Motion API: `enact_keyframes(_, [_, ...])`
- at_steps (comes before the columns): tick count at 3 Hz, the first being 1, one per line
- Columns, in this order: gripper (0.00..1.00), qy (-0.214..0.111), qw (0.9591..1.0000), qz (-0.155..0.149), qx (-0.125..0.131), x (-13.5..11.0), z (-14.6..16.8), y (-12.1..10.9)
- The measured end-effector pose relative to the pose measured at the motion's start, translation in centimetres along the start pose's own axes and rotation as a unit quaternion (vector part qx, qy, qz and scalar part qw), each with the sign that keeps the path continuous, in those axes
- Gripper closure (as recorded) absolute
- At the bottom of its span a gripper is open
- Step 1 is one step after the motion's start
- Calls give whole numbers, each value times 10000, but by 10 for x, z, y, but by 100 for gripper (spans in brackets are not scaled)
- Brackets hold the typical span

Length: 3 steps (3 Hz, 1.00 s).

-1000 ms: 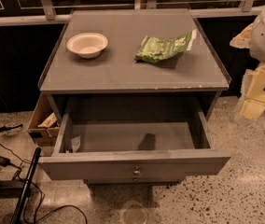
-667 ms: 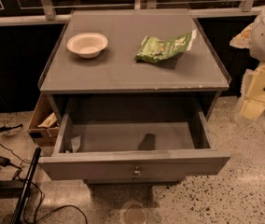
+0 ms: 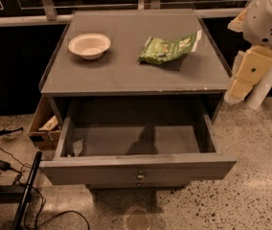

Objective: Place green jalapeno chip bag into top drawer

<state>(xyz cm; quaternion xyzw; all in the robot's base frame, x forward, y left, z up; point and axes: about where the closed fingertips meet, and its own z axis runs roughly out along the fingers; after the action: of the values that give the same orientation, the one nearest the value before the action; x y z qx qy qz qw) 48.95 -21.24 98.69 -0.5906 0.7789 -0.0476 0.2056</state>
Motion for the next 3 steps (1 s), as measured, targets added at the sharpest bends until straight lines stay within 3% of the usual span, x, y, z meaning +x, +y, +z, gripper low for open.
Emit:
enact_keyframes(2, [0, -501, 9977, 412, 207, -25, 33, -83])
enact_keyframes(3, [0, -953, 9922, 699, 406, -40, 61, -126])
